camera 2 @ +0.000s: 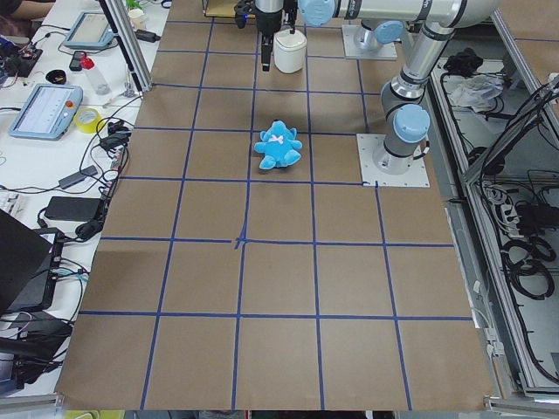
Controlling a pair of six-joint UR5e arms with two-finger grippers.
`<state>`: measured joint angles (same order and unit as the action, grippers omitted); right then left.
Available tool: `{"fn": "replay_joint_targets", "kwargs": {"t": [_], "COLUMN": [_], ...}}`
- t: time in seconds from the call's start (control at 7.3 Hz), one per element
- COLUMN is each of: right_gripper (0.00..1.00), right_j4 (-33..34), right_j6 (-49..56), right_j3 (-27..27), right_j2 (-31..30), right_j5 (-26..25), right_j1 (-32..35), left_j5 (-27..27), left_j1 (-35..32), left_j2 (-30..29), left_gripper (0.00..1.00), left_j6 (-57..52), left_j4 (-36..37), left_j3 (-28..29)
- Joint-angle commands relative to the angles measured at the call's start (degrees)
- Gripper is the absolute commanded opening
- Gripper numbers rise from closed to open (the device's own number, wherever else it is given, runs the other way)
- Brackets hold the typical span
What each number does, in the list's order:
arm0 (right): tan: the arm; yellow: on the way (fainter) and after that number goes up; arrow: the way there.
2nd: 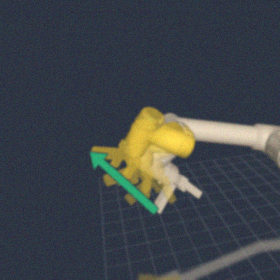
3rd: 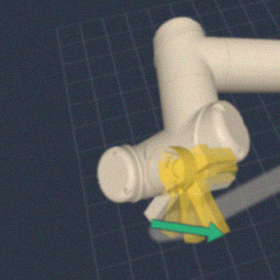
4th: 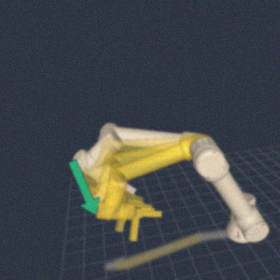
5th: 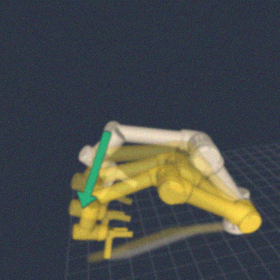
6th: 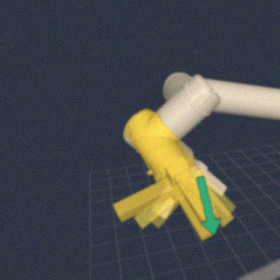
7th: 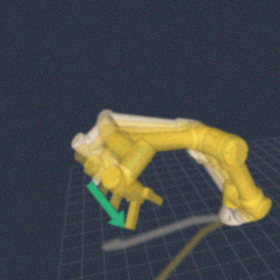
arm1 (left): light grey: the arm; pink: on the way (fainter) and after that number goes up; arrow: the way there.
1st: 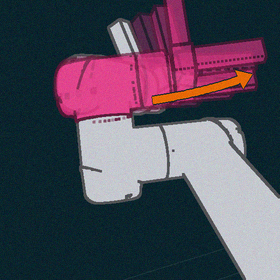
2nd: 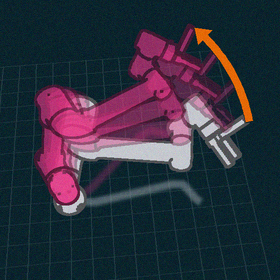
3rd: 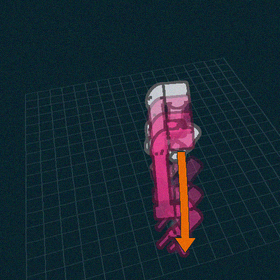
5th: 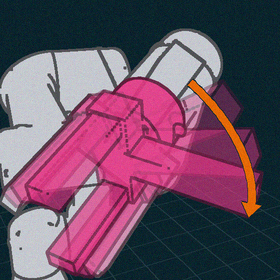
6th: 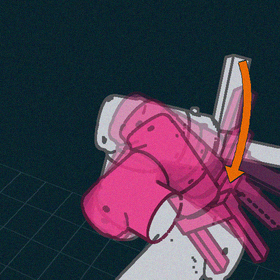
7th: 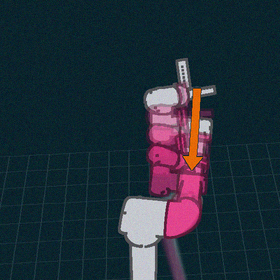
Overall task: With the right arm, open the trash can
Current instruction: 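Lift the right gripper, letting the lid pop open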
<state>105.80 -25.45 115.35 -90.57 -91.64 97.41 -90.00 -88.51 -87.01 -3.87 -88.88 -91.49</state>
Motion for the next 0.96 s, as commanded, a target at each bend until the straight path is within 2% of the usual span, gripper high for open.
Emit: {"fn": "replay_joint_targets", "kwargs": {"t": [0.0, 0.14, 0.27, 0.55, 0.82], "right_gripper": [0.00, 0.00, 0.00, 0.00, 0.00], "right_j4": [3.09, 2.05, -2.40, -16.44, -24.20], "right_j6": [-0.22, -0.31, -0.39, -0.31, -0.04], "right_j3": [1.46, 0.32, -3.26, -14.14, -22.06], "right_j2": [0.04, -0.31, -0.48, -0.31, -0.22], "right_j5": [-0.12, -0.73, -1.17, -0.91, -1.00], "right_j1": [-0.03, -0.11, -0.11, -0.03, -0.20], "left_j5": [0.00, 0.00, 0.00, 0.00, 0.00], "left_j1": [0.00, 0.00, 0.00, 0.00, 0.00], "left_j2": [0.09, 0.00, 0.00, 0.00, 0.00], "left_gripper": [1.00, 1.00, 1.00, 1.00, 1.00], "left_j6": [0.00, 0.00, 0.00, 0.00, 0.00], "left_j4": [0.02, 0.02, 0.02, 0.02, 0.02], "left_j3": [0.00, 0.00, 0.00, 0.00, 0.00]}}
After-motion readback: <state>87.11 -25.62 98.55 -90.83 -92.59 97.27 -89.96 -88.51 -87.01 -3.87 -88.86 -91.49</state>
